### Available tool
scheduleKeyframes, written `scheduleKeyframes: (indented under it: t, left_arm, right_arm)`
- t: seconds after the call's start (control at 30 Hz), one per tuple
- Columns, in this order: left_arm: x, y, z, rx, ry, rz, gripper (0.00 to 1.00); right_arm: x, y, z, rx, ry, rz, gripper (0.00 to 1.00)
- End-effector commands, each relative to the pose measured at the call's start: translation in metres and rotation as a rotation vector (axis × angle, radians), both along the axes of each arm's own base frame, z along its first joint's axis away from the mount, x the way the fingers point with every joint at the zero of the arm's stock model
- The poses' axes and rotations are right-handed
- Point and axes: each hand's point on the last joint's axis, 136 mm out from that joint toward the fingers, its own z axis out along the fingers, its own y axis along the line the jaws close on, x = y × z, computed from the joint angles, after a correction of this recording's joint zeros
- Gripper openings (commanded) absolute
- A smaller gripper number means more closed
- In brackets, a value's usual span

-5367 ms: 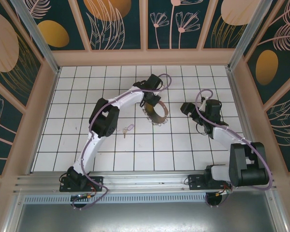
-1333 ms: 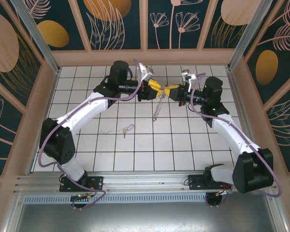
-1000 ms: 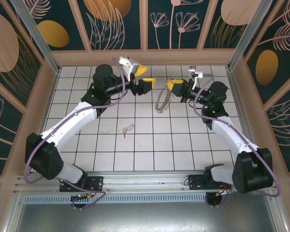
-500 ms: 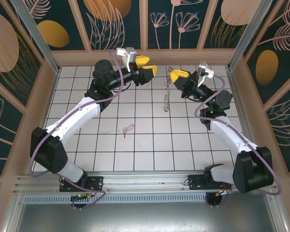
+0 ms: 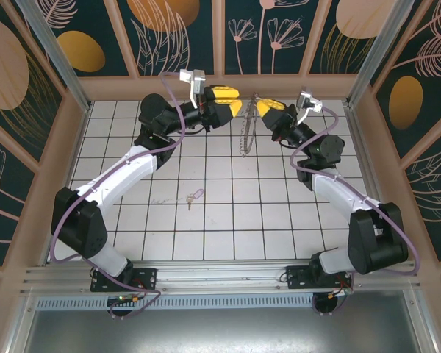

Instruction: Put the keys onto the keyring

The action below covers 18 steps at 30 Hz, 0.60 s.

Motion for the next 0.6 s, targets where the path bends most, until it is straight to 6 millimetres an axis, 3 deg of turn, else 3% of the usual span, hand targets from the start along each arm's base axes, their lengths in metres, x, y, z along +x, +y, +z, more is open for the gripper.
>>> scheduleKeyframes:
  t: [0.0, 0.57]
  left_arm:
    - [-0.004, 0.000, -0.001, -0.023, -0.012, -0.048, 0.45]
    - [-0.004, -0.010, -0.010, -0.028, 0.034, -0.141, 0.39]
  right_arm:
    - [-0.019, -0.006, 0.032, 0.097, -0.101, 0.030, 0.00]
    - [-0.020, 0.002, 0.026, 0.119, -0.065, 0.081, 0.00]
